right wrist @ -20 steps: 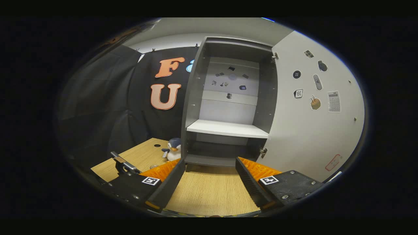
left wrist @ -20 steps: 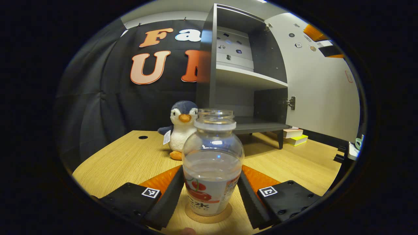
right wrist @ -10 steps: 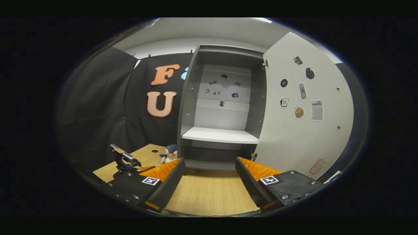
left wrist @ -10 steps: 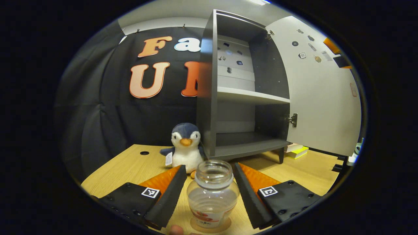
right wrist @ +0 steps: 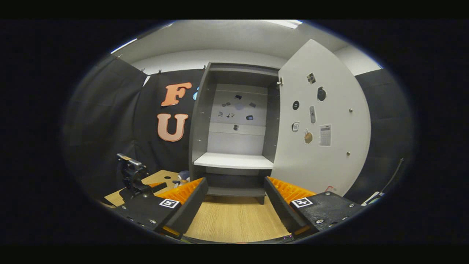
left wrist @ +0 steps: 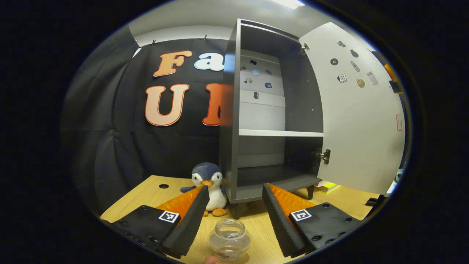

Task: Open the cabinet door with the right hand, grasp the bottle in the cabinet with the left hand and place it on the coaster, then close the cabinet door with the right hand.

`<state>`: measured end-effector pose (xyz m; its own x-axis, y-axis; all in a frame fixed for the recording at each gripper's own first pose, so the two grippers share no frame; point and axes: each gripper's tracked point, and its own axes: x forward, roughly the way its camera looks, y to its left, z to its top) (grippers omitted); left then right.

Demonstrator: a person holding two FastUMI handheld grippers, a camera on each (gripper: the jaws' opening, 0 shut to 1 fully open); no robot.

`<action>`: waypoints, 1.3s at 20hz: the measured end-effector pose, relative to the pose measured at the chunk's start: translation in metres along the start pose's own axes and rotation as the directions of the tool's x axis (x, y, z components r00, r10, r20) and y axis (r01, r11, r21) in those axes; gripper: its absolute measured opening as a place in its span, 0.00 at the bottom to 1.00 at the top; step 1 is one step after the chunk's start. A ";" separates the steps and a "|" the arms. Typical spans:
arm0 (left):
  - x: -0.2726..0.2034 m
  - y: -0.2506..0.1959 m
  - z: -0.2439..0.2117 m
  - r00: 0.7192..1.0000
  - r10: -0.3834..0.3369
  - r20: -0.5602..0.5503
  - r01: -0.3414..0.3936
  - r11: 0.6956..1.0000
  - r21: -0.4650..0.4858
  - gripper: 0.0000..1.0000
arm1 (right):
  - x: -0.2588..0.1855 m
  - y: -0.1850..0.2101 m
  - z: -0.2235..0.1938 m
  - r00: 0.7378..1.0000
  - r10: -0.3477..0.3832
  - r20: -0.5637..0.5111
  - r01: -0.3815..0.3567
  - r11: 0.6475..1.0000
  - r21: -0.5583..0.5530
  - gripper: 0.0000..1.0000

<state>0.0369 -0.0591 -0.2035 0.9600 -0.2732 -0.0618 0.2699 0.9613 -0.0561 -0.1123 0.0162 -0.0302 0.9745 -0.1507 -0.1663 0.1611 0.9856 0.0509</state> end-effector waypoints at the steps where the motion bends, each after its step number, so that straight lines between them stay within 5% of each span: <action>1: -0.002 0.000 0.009 1.000 0.006 0.002 -0.006 1.000 0.004 0.95 | -0.003 -0.007 0.003 1.000 -0.007 0.001 0.007 1.000 0.003 0.95; 7: -0.018 -0.014 0.063 1.000 0.018 0.016 -0.018 0.999 0.050 0.94 | -0.024 -0.048 0.016 0.999 -0.047 0.024 0.046 0.999 0.011 0.94; 17: -0.045 -0.026 0.128 0.995 0.093 0.020 -0.093 0.995 -0.020 0.94 | -0.066 -0.117 0.051 0.994 -0.070 0.083 0.065 0.996 0.059 0.95; 21: -0.049 -0.027 0.155 0.993 0.112 0.041 -0.114 0.992 0.048 0.94 | -0.081 -0.166 0.055 0.987 -0.130 0.092 0.123 0.989 0.079 0.95; 26: -0.051 -0.046 0.168 0.993 0.107 0.054 -0.110 0.992 0.057 0.94 | -0.083 -0.249 0.047 0.954 -0.289 0.076 0.290 0.957 -0.004 0.95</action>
<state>-0.0120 -0.0835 -0.0300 0.9860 -0.1665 -0.0132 0.1666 0.9860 0.0076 -0.2260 -0.2201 0.0174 0.8955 -0.4340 -0.0984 0.4358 0.9001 -0.0036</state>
